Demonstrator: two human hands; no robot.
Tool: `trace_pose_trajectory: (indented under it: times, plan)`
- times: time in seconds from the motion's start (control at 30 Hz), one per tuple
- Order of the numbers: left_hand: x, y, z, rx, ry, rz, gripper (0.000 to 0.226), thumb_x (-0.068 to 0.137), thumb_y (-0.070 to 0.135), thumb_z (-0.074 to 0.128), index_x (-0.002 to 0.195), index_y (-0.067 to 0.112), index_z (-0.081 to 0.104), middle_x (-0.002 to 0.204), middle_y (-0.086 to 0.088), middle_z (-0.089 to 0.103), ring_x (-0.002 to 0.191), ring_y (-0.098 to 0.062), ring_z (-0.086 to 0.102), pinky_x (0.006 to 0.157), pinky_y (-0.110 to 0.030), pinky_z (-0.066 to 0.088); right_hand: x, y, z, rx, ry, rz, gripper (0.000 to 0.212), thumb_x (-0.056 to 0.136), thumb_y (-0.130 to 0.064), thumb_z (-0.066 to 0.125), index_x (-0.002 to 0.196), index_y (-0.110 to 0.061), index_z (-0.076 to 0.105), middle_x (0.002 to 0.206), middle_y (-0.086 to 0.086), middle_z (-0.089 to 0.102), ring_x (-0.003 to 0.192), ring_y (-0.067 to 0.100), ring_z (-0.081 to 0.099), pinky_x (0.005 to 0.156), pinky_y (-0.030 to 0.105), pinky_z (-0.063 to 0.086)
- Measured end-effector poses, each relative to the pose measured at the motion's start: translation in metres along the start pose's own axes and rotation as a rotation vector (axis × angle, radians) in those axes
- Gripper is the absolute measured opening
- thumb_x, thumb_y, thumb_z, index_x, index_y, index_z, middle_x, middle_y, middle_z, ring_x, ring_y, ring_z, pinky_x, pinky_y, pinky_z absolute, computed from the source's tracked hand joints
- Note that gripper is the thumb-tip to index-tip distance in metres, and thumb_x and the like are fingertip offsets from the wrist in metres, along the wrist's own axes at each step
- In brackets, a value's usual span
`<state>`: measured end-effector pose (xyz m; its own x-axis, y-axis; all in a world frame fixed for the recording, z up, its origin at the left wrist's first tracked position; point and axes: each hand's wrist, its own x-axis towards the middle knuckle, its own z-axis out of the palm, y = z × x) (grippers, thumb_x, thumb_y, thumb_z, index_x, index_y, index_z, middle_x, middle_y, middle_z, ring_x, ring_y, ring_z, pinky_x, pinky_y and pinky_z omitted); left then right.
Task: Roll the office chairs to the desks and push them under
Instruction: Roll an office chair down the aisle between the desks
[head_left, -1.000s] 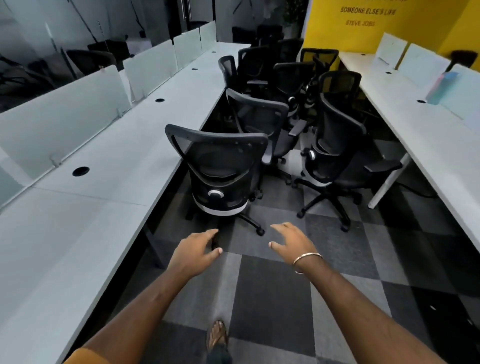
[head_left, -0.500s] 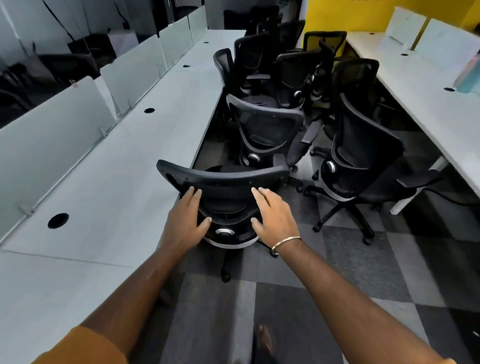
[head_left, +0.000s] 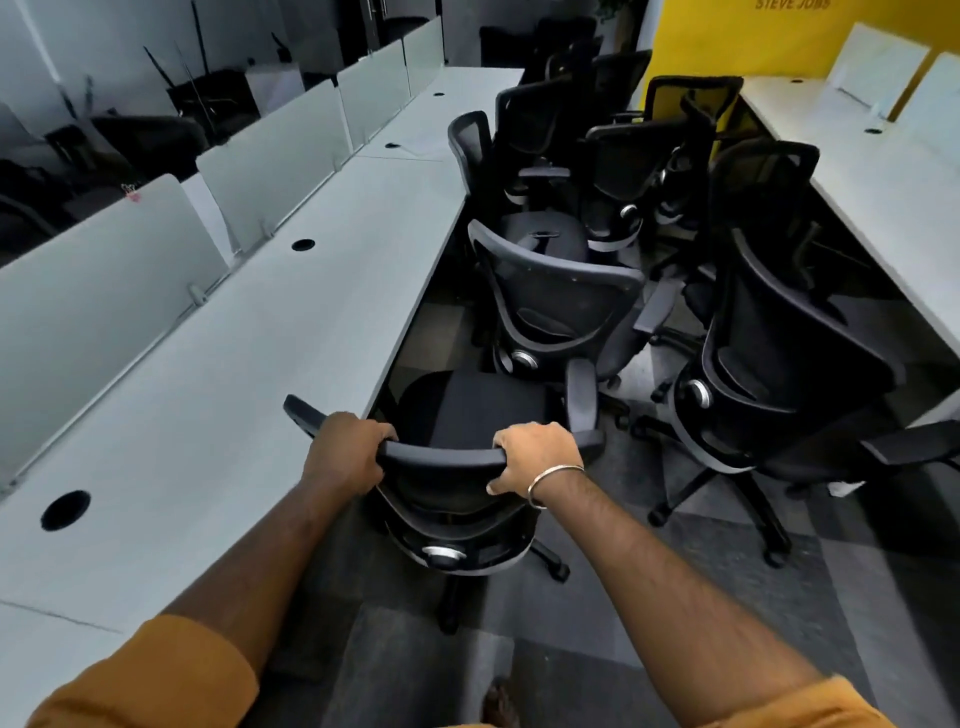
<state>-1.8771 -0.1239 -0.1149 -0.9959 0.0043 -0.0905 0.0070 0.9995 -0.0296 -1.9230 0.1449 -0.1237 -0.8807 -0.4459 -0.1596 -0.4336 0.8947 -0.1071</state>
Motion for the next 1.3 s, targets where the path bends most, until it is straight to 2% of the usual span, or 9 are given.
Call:
trace_pose_trajectory:
  times: [0.2,0.4,0.53,0.7,0.87,1.03,1.3]
  plan:
    - [0.001,0.007,0.000,0.098,-0.017,0.018,0.037,0.073,0.022,0.064,0.105,0.039,0.073,0.087,0.008,0.075,0.083,-0.015,0.069,0.080,-0.031,0.050,-0.007,0.002,0.008,0.002,0.058,-0.002,0.028,0.072,-0.049,0.075,0.084,-0.026,0.066,0.082,-0.008,0.067,0.081,0.019,0.065,0.074,0.034,0.035]
    - [-0.032,0.015,0.017,0.046,0.012,0.055,0.040,0.072,0.020,0.065,0.106,0.039,0.075,0.086,0.011,0.075,0.085,-0.013,0.068,0.086,-0.033,0.052,-0.042,-0.005,0.021,-0.048,0.075,0.058,0.021,0.074,-0.037,0.073,0.093,-0.027,0.074,0.088,-0.005,0.072,0.089,0.022,0.066,0.078,0.032,0.034]
    - [-0.074,0.028,0.025,-0.002,0.037,0.073,0.044,0.069,0.017,0.063,0.105,0.039,0.075,0.087,0.010,0.076,0.089,-0.014,0.067,0.087,-0.032,0.049,-0.080,-0.012,0.030,-0.051,0.048,0.091,0.028,0.073,-0.036,0.072,0.101,-0.031,0.077,0.093,-0.006,0.074,0.093,0.021,0.067,0.087,0.032,0.041]
    - [-0.129,0.039,0.032,-0.056,0.077,0.096,0.040,0.063,0.015,0.062,0.096,0.035,0.075,0.081,0.011,0.074,0.083,-0.014,0.066,0.085,-0.034,0.050,-0.129,-0.025,0.037,-0.056,0.062,0.108,0.036,0.066,-0.038,0.072,0.102,-0.034,0.077,0.091,-0.006,0.075,0.091,0.021,0.069,0.085,0.033,0.040]
    - [-0.192,0.045,0.040,-0.069,0.091,0.110,0.035,0.061,0.016,0.062,0.090,0.035,0.071,0.073,0.012,0.068,0.079,-0.014,0.062,0.079,-0.033,0.044,-0.194,-0.045,0.045,0.001,0.051,0.120,0.036,0.063,-0.042,0.070,0.099,-0.037,0.076,0.085,-0.011,0.070,0.085,0.015,0.067,0.082,0.032,0.036]
    - [-0.268,0.054,0.043,-0.099,0.110,0.120,0.031,0.063,0.015,0.064,0.086,0.034,0.070,0.072,0.013,0.067,0.078,-0.013,0.059,0.080,-0.034,0.045,-0.267,-0.066,0.062,-0.001,0.101,0.061,0.037,0.069,-0.049,0.064,0.104,-0.042,0.074,0.094,-0.014,0.068,0.095,0.011,0.065,0.084,0.035,0.038]
    - [-0.365,0.089,0.050,-0.050,0.109,0.086,0.033,0.061,0.019,0.062,0.089,0.035,0.071,0.076,0.014,0.069,0.081,-0.011,0.063,0.079,-0.034,0.047,-0.359,-0.075,0.073,0.042,0.078,0.032,0.036,0.069,-0.045,0.070,0.104,-0.039,0.072,0.097,-0.013,0.068,0.097,0.014,0.064,0.088,0.036,0.039]
